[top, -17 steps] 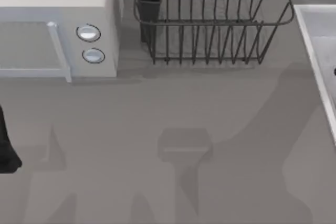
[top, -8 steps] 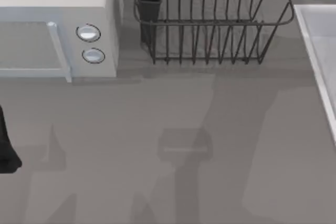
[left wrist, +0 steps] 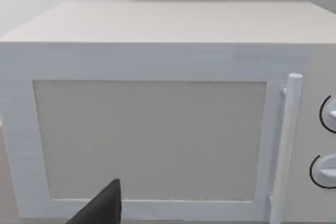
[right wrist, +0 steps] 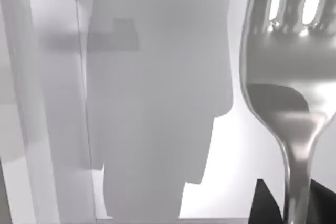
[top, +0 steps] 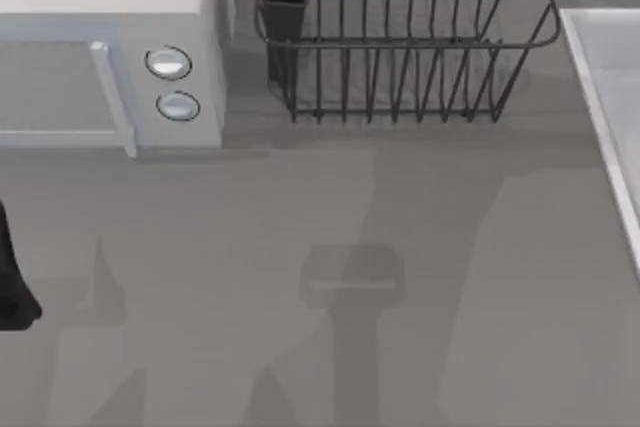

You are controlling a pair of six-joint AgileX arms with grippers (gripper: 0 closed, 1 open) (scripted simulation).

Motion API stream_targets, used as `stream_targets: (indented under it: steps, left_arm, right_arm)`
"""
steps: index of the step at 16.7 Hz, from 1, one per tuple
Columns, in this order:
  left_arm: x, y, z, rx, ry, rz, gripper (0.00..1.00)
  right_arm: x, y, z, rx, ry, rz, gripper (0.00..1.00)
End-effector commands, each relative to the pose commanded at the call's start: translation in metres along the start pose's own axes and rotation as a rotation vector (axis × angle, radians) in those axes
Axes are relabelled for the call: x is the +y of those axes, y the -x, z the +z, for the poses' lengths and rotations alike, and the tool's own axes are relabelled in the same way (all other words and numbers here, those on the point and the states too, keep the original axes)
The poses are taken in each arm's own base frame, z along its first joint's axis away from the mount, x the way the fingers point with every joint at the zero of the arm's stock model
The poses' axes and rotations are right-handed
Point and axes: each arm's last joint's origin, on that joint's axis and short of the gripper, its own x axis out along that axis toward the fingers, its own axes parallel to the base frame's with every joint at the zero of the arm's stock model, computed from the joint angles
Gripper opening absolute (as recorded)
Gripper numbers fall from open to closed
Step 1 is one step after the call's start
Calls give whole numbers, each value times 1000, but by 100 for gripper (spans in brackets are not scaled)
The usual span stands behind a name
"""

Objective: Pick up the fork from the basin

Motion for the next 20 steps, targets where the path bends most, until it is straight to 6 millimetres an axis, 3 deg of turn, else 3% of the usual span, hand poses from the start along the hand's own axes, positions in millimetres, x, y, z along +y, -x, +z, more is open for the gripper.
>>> stream_targets:
  steps: [3,5,10,13,15,17,20]
  left_arm:
    - [0,0,0,0,0,0,100]
    - [0,0,0,0,0,0,100]
    - [0,0,0,0,0,0,100]
    - [0,0,0,0,0,0,100]
    - [0,0,0,0,0,0,100]
    - [0,0,0,0,0,0,100]
    - [0,0,0,0,0,0,100]
  right_arm:
    - [40,24,-18,4,1,2,0]
    - [75,45,-44,11,2,4,0]
    - [147,85,-149,34,3,3,0]
    - [167,91,-209,40,4,1,0]
    - [174,91,-234,43,4,0,0]
    - [176,91,-245,45,5,-1,0]
    - [177,91,-246,46,5,-1,0]
